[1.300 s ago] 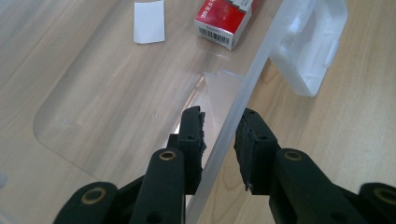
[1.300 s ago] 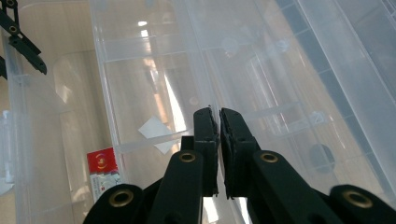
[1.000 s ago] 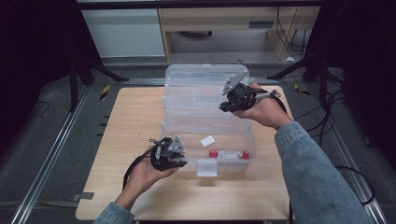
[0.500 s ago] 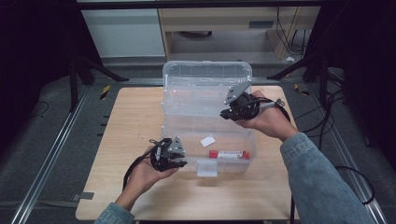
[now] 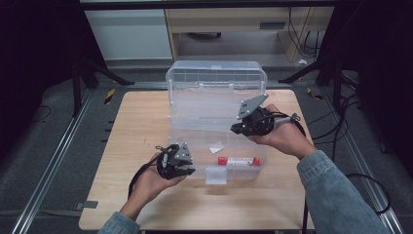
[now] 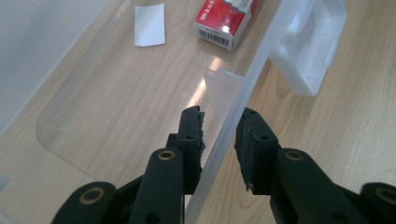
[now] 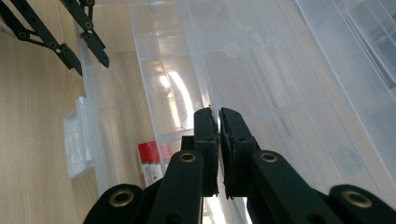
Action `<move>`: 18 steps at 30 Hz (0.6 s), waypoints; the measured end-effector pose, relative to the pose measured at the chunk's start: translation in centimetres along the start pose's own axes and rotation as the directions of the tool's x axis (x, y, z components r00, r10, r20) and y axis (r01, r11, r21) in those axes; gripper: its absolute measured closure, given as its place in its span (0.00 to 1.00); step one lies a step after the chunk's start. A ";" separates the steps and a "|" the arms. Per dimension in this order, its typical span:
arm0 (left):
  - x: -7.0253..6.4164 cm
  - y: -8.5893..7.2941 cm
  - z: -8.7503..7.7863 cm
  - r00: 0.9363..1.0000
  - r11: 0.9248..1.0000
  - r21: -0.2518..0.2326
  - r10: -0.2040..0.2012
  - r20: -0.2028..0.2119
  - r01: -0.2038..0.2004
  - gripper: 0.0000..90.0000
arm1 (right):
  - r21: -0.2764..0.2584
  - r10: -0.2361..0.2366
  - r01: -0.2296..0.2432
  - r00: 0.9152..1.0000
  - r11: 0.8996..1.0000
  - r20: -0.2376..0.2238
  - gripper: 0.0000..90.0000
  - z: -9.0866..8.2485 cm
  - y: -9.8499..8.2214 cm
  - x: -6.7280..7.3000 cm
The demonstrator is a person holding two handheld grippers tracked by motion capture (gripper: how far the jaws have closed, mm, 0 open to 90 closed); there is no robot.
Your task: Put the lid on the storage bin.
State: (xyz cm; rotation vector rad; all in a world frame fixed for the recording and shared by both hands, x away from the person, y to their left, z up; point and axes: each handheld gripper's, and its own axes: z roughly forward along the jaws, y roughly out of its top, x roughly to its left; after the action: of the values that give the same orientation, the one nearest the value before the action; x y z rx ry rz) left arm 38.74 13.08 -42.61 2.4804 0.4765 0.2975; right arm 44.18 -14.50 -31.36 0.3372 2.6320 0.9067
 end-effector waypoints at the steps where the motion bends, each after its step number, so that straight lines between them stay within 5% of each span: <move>1: 0.0 0.0 0.0 1.000 1.000 -0.001 0.000 0.001 0.000 0.79 | -0.003 0.000 0.000 1.000 1.000 -0.001 0.96 0.0 -0.1 0.1; 18: 0.1 -0.1 0.0 1.000 1.000 -0.009 -0.008 0.009 0.008 0.79 | 0.001 0.009 -0.009 1.000 1.000 -0.015 0.95 -0.2 -0.7 0.9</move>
State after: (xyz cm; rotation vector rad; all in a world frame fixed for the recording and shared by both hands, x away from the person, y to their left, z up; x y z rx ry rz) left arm 38.75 13.21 -42.66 2.4694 0.4801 0.2845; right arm 43.21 -14.81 -31.87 0.3442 2.6468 0.9145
